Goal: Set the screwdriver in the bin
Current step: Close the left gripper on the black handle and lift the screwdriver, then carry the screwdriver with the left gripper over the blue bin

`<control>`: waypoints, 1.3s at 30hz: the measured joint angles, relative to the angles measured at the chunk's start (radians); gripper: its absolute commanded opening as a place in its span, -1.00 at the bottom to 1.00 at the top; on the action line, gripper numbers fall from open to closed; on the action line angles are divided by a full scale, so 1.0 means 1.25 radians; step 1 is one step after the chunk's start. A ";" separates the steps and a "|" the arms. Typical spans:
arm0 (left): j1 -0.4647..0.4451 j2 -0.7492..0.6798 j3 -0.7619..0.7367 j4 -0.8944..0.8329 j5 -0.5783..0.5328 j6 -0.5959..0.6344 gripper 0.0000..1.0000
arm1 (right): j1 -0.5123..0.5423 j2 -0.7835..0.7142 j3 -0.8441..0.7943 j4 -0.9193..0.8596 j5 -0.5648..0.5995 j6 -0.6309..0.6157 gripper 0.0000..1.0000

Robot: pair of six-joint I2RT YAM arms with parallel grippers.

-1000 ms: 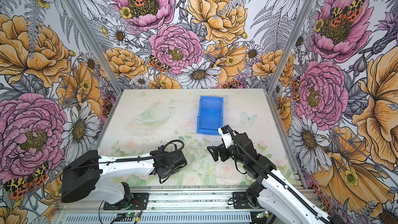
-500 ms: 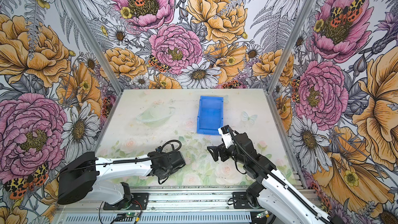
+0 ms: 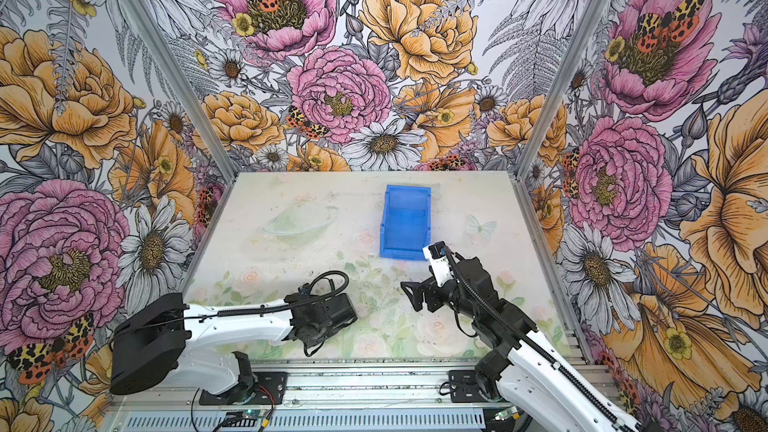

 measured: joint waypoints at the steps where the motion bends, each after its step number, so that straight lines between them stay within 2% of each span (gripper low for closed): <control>1: 0.000 0.001 0.001 -0.001 0.000 0.001 -0.94 | 0.000 -0.002 -0.001 0.000 0.000 0.000 0.99; 3: 0.000 0.005 0.006 -0.003 0.000 0.005 -1.00 | 0.000 -0.007 -0.001 0.000 0.005 0.001 0.99; 22: 0.005 -0.039 0.102 -0.023 -0.046 0.112 -1.00 | -0.012 -0.038 -0.001 0.000 0.124 0.070 0.99; 29: 0.070 -0.023 0.222 -0.030 -0.059 0.239 -1.00 | -0.048 -0.059 -0.002 0.000 0.148 0.079 0.99; 39: 0.146 0.106 0.440 -0.004 -0.045 0.457 -1.00 | -0.132 -0.059 -0.002 0.000 0.184 0.082 0.99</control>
